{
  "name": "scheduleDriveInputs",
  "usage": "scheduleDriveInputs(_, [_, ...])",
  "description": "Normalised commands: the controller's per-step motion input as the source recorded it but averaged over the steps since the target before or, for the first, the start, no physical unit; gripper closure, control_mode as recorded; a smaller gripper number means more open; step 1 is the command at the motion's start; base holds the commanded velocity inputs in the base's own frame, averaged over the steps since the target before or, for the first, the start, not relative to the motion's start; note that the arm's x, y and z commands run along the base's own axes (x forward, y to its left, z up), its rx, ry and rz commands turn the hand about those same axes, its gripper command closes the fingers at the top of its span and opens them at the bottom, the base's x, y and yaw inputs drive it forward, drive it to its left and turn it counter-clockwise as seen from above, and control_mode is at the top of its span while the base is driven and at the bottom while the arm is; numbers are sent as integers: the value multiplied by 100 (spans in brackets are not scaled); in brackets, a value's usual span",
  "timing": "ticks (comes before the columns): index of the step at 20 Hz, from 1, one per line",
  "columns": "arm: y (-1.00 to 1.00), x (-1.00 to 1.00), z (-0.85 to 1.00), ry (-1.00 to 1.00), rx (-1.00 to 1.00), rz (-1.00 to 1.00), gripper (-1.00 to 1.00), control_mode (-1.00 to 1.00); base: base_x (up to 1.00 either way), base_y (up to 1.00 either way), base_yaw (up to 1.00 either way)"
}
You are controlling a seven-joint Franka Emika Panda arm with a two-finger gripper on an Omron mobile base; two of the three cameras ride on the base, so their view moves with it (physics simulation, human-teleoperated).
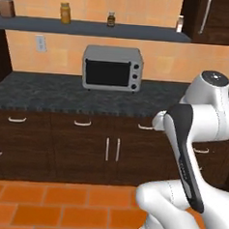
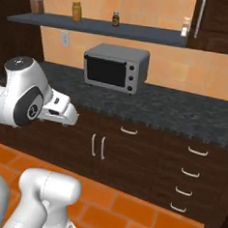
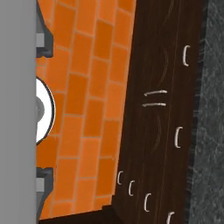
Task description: Navigate to the microwave.
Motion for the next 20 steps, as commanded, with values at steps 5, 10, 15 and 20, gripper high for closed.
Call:
scheduleDriveInputs(5, [0, 0, 0, 0, 0, 0, -100, 100, 100, 100, 0])
scheduleDriveInputs(10, [0, 0, 0, 0, 0, 0, -100, 100, 87, 100, 0])
scheduleDriveInputs(15, [0, 0, 0, 0, 0, 0, -100, 100, 28, 100, 0])
scheduleDriveInputs(20, [0, 0, 0, 0, 0, 0, -100, 100, 1, 100, 0])
